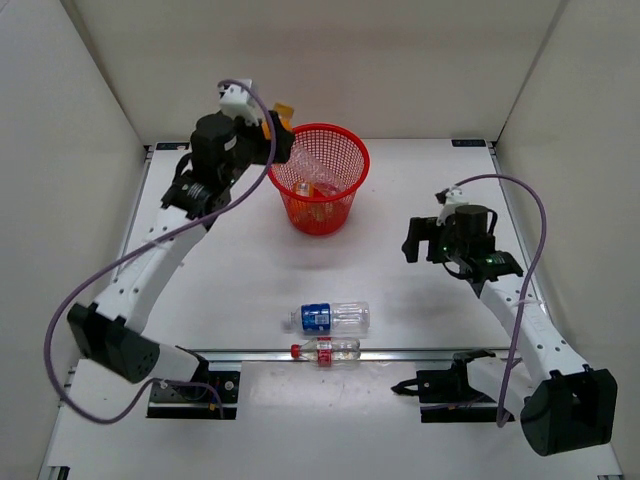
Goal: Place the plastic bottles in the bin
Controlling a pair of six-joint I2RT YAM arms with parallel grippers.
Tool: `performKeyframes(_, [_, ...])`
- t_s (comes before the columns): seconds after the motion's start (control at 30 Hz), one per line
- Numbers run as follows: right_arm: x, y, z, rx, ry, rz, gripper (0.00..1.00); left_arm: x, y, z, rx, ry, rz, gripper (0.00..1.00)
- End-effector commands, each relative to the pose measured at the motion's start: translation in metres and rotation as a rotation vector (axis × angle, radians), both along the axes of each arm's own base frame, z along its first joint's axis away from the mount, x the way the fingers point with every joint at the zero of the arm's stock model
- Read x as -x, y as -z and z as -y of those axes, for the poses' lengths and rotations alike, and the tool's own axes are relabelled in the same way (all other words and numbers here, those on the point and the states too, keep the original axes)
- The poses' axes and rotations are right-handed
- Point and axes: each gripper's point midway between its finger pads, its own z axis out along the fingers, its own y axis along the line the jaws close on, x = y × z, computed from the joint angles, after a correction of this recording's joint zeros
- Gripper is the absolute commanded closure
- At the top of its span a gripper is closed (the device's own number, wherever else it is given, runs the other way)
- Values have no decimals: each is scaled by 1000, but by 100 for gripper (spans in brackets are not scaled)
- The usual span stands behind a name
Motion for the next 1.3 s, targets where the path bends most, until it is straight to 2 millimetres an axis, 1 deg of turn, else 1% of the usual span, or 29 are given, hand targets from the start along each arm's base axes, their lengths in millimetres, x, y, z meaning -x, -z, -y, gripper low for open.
performKeyframes(0.0, [4,3,-13,97,-110,32,1,-44,24,42,17,59,-15,38])
performKeyframes(0.03, [6,5,-15,115,-128,28,1,-48,17,48,29,67,8,38])
performKeyframes(0.1, [8,5,-21,126,-177,29,0,-65,45,64,21,86,-44,33])
performKeyframes(0.13, [11,6,-24,126,-208,26,1,-68,46,66,19,90,-57,30])
performKeyframes(0.17, [13,8,-32,111,-263,26,1,-74,51,70,25,90,-74,24])
performKeyframes(0.27, [23,0,-53,93,-402,43,1,-63,61,80,26,134,-110,1])
performKeyframes(0.3, [27,-2,-66,89,-468,52,1,-57,53,80,25,140,-86,1])
performKeyframes(0.33, [28,-3,-73,97,-509,59,1,-51,41,76,27,138,-61,1])
performKeyframes(0.37, [33,2,-85,110,-578,52,1,-45,31,72,24,141,-47,1])
performKeyframes(0.4, [35,3,-99,124,-640,57,1,-40,28,73,16,153,-48,1])
performKeyframes(0.43, [41,-3,-114,124,-698,73,1,-30,17,70,20,168,-42,1])
performKeyframes(0.47, [42,4,-123,143,-742,66,1,-21,9,61,23,158,-37,1])
performKeyframes(0.53, [49,7,-150,159,-849,74,1,-3,14,53,21,149,-50,2])
performKeyframes(0.57, [50,4,-159,162,-893,93,0,10,2,45,41,142,-30,2])
performKeyframes(0.6, [57,12,-172,165,-954,78,1,22,7,33,42,125,-43,2])
performKeyframes(0.63, [61,9,-183,165,-989,88,1,26,29,26,27,110,-92,1])
performKeyframes(0.67, [63,7,-192,158,-1024,88,0,38,25,15,44,95,-90,1])
performKeyframes(0.7, [68,13,-203,155,-1072,74,1,49,40,0,40,69,-126,1])
performKeyframes(0.73, [76,18,-213,167,-1123,69,1,55,72,-10,14,41,-197,1])
performKeyframes(0.77, [84,17,-221,172,-1163,82,1,67,88,-22,6,21,-226,1])
performKeyframes(0.8, [87,24,-227,198,-1191,73,1,76,96,-32,8,-2,-248,2])
performKeyframes(0.83, [93,32,-231,245,-1233,78,1,87,124,-42,-10,-20,-323,2])
performKeyframes(0.87, [102,32,-241,263,-1265,92,1,94,129,-49,-3,-41,-337,1])
performKeyframes(0.93, [112,46,-250,309,-1330,101,0,116,175,-72,-30,-91,-456,1])
performKeyframes(0.97, [116,48,-255,314,-1348,101,1,120,172,-81,-13,-115,-446,1])
performKeyframes(1.03, [122,64,-260,339,-1370,51,1,136,185,-87,15,-119,-479,2])
performKeyframes(1.07, [120,63,-265,335,-1359,58,1,140,190,-90,10,-123,-488,1])
performKeyframes(1.23, [102,100,-267,414,-1271,20,3,154,195,-97,11,-159,-494,2])
performKeyframes(1.27, [95,100,-269,418,-1252,35,6,155,193,-98,15,-163,-494,1])
